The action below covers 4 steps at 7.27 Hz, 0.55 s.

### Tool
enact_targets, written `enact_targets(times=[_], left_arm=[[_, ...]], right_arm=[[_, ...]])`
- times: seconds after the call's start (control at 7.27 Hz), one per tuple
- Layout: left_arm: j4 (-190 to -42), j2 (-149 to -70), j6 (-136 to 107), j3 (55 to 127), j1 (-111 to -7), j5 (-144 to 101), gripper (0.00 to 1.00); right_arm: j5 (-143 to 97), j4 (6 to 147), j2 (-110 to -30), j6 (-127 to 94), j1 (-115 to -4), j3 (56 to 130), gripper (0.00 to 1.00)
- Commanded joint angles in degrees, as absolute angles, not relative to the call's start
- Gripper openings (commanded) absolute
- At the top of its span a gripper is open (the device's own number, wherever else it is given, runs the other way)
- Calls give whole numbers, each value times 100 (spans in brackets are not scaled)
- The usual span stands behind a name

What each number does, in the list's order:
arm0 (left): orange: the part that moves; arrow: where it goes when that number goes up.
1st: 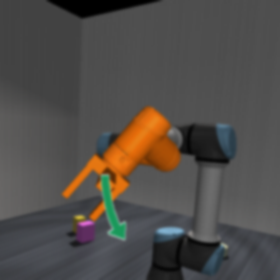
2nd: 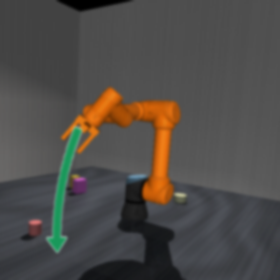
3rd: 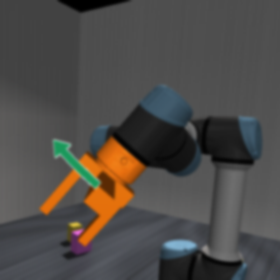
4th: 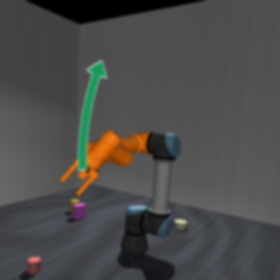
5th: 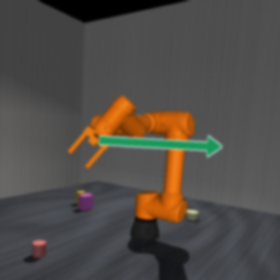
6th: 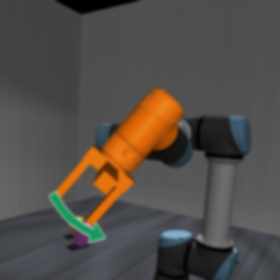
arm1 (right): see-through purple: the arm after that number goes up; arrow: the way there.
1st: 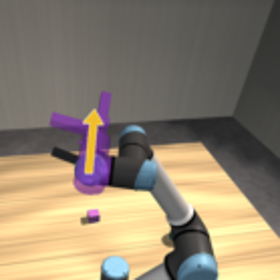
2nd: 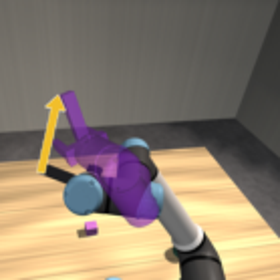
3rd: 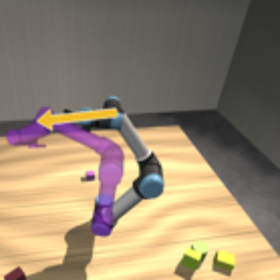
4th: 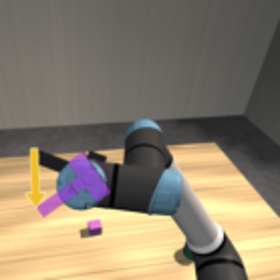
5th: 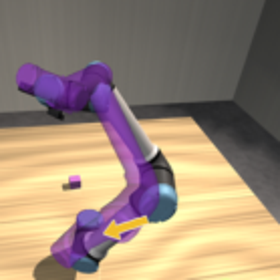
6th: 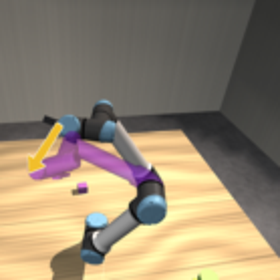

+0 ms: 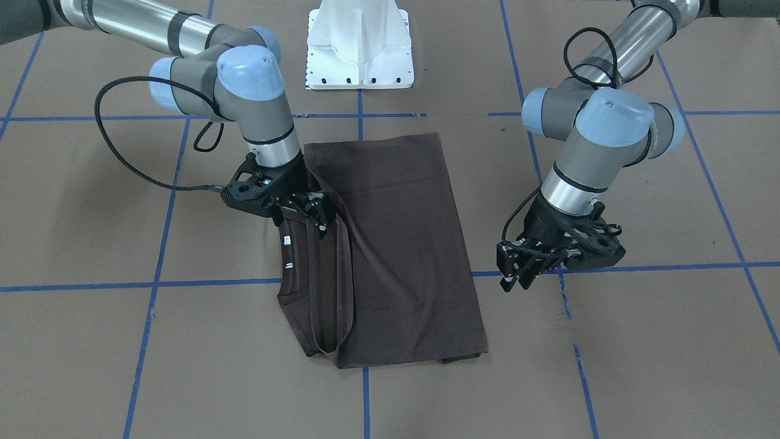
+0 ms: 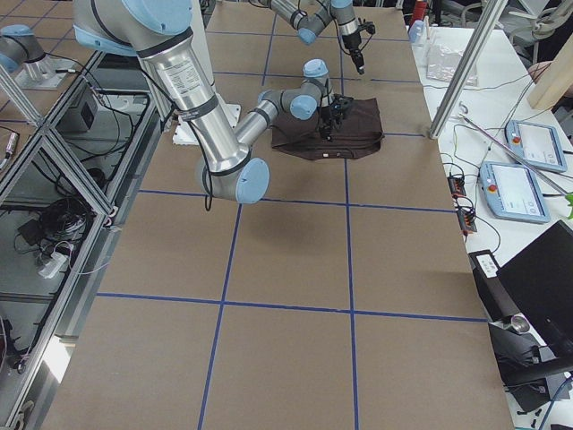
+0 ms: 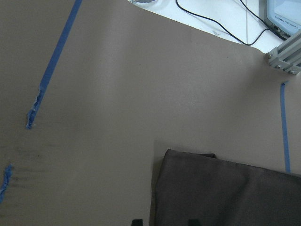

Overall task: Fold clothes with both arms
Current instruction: 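Reach the right gripper to the folded shirt's collar edge farthest from the robot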

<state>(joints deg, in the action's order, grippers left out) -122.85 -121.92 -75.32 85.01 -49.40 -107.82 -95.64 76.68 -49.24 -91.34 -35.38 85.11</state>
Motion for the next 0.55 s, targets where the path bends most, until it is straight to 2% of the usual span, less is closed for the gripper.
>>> enact_targets(times=[0.0, 0.27, 0.41], left_arm=[[-12270, -12190, -7619, 8517, -4922, -10775, 44], [-12252, -12208, -7899, 8551, -4887, -10767, 43], [-12156, -12217, -7971, 8613, -4887, -10775, 42]], right_arm=[[-9133, 7316, -3785, -8843, -3778, 6662, 99], [-9044, 6856, -3499, -8624, -3902, 5988, 76], [-9035, 6795, -3237, -8587, -3894, 5698, 76]])
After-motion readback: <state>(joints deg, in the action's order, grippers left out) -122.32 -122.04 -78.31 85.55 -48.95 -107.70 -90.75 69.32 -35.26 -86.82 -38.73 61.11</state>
